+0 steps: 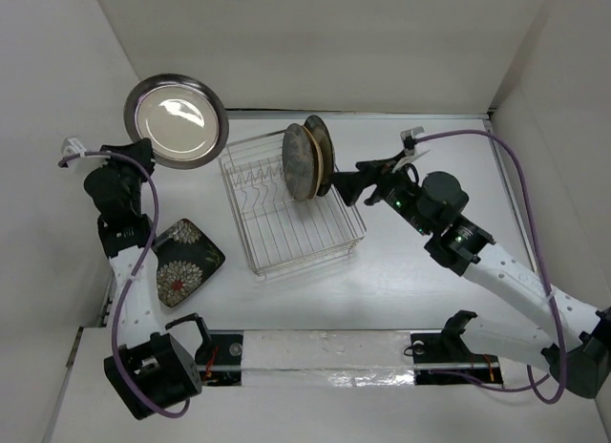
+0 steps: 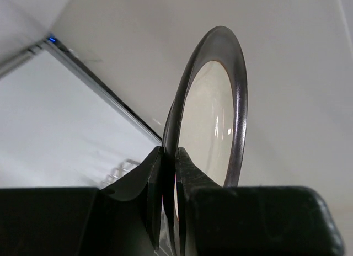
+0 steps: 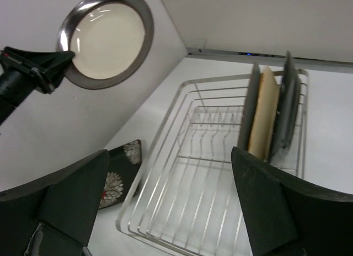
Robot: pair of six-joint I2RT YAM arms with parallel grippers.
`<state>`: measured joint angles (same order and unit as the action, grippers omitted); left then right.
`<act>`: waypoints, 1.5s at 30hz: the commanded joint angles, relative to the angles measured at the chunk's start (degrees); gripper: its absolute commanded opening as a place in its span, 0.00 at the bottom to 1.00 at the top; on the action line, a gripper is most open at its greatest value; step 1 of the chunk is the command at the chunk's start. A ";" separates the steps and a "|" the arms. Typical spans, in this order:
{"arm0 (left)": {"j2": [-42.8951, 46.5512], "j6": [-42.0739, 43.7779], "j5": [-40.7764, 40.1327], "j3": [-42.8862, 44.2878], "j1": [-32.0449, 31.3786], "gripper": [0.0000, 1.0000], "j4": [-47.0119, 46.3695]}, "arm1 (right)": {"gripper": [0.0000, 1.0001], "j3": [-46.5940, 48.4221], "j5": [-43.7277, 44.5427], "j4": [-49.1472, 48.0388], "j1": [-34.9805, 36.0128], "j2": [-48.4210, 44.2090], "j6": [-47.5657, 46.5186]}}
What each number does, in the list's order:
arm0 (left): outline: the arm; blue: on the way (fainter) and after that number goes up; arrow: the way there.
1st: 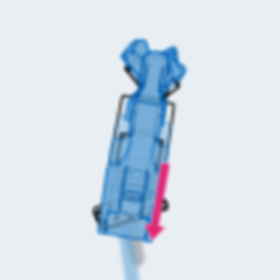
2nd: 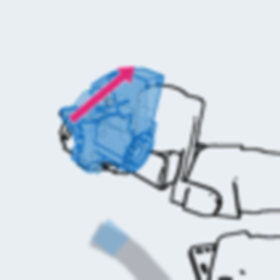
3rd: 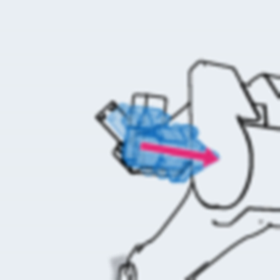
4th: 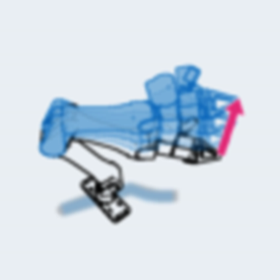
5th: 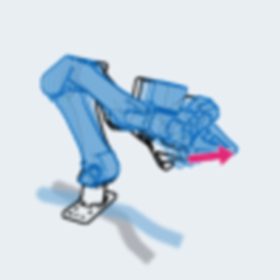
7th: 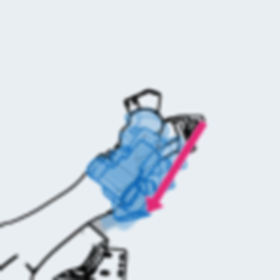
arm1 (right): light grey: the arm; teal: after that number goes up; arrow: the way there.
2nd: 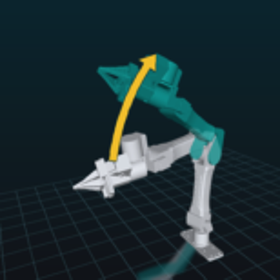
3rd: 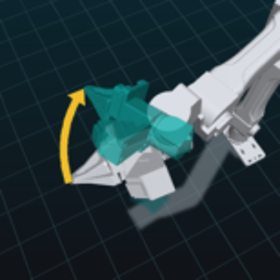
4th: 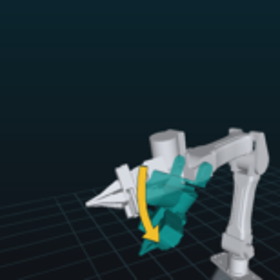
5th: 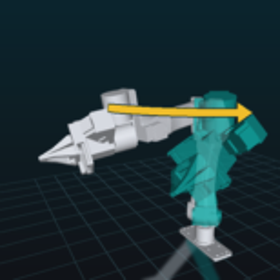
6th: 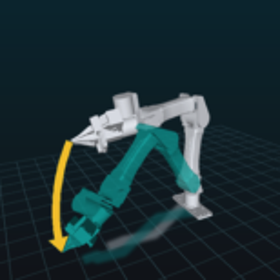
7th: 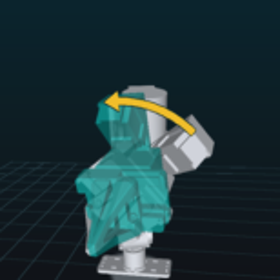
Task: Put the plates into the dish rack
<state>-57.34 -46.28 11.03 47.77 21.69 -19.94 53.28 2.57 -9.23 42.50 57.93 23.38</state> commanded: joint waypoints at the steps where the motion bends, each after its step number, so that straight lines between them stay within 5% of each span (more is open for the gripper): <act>1: 5.04 -9.08 8.48 -2.58 -1.82 0.00 -15.55 | 0.98 5.51 -6.25 -3.24 0.74 5.07 0.97; 10: 11.81 -17.61 20.96 -15.07 -3.68 0.00 -26.36 | 0.99 23.62 -15.92 -1.84 0.21 26.50 -1.67; 24: 10.67 -27.53 34.14 -22.53 -5.35 0.00 -44.64 | 0.93 31.10 -25.23 -4.21 -2.07 38.83 1.23; 29: 12.16 -23.34 36.43 -23.25 -5.35 0.00 -39.40 | 0.58 29.79 -33.15 -12.53 -2.07 40.95 6.22; 30: 13.12 -21.85 36.00 -22.81 -5.35 0.00 -36.95 | 0.30 29.00 -33.42 -14.04 -2.07 40.77 7.03; 32: 14.36 -17.36 34.68 -22.37 -5.35 0.00 -30.00 | 0.01 26.97 -33.77 -16.33 -2.07 40.16 8.87; 34: 15.42 -15.16 33.18 -22.11 -5.35 0.00 -26.22 | 0.00 26.27 -31.85 -16.17 -2.07 39.45 9.32; 37: 14.89 -13.14 33.36 -22.10 -5.35 0.15 -25.06 | 0.00 25.56 -28.25 -15.47 -2.07 37.09 8.88; 41: 14.10 -9.63 32.83 -20.35 -5.35 0.54 -21.29 | 0.00 27.57 -18.76 -8.90 -2.07 33.57 5.56; 45: 13.40 -2.61 29.59 -16.49 -6.49 0.80 -14.61 | 0.00 31.43 -5.67 -1.50 -1.54 31.02 0.63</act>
<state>-44.21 -55.02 42.33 25.76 15.84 -35.51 78.52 -15.77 -9.19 41.01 95.15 27.94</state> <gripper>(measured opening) 0.773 0.179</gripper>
